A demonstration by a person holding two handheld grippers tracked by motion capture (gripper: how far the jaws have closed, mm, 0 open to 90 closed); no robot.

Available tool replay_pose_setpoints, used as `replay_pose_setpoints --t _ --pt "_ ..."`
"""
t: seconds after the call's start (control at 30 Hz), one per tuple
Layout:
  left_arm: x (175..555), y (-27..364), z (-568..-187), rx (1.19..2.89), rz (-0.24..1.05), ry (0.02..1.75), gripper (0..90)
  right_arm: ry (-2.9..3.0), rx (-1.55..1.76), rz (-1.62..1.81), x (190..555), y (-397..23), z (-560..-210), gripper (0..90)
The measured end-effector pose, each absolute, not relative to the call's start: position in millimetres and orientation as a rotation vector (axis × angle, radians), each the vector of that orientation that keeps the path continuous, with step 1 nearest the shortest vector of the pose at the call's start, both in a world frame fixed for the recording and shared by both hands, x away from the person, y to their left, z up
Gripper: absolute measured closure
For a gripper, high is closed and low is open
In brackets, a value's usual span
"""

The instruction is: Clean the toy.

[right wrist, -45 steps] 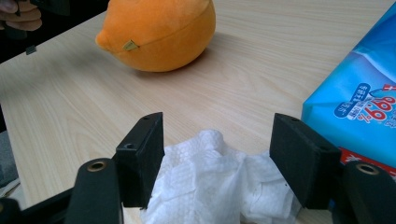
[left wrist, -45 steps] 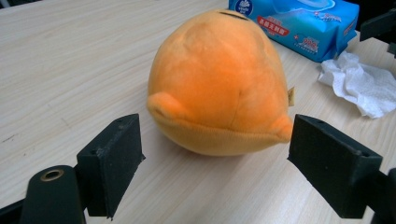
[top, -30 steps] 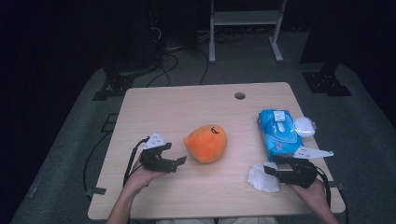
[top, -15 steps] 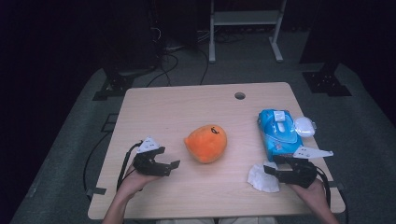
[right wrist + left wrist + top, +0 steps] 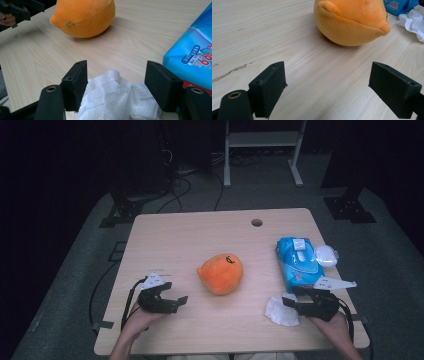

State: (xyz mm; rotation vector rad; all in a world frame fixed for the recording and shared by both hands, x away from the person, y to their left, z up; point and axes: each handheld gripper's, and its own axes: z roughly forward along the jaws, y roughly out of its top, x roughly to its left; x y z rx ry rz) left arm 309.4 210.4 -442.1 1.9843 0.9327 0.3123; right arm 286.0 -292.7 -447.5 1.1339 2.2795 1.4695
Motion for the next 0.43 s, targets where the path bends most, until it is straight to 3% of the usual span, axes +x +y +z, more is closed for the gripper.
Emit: replay_pose_setpoints --t 0.43 --pt "300.1 216.1 -448.0 1.992 0.353 0.949 12.8 2.265 1.138 1.492 283.6 -294.5 -449.1 32.9"
